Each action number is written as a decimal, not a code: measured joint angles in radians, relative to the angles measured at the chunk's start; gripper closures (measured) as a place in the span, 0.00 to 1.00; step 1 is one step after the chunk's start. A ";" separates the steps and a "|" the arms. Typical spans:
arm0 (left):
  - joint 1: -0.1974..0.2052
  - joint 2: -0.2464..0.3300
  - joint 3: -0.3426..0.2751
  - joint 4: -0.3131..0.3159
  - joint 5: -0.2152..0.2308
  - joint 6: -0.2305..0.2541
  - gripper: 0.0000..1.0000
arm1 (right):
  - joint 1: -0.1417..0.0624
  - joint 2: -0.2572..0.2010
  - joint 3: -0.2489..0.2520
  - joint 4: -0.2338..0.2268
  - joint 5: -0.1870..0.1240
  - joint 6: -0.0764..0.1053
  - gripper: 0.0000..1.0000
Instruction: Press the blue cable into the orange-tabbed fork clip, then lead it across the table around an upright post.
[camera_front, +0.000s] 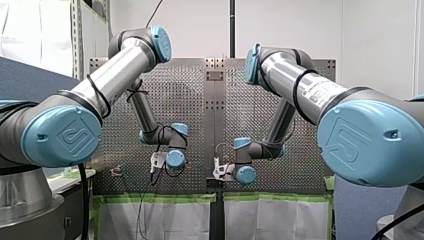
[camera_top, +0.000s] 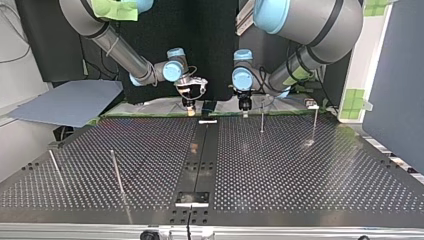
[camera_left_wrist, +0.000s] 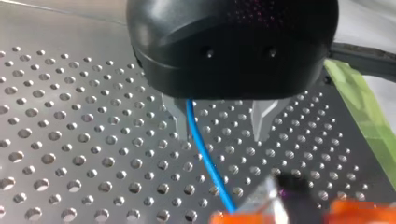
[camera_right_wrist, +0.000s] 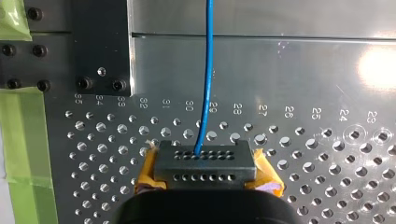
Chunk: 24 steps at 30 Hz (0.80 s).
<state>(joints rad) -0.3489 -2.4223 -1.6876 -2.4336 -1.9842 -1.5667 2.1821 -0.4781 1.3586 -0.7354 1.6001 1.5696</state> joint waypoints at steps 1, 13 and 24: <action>0.001 0.000 0.000 0.000 0.000 0.000 0.35 | 0.000 0.000 0.000 0.000 0.000 0.000 1.00; 0.005 0.017 0.005 0.003 0.007 0.006 0.53 | -0.002 0.003 0.000 -0.001 0.000 0.000 1.00; 0.002 0.020 0.005 -0.001 0.002 0.007 1.00 | -0.003 0.005 0.000 0.000 0.000 0.000 1.00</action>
<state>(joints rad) -0.3467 -2.4028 -1.6824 -2.4342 -1.9818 -1.5600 2.1792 -0.4727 1.3585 -0.7356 1.6001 1.5695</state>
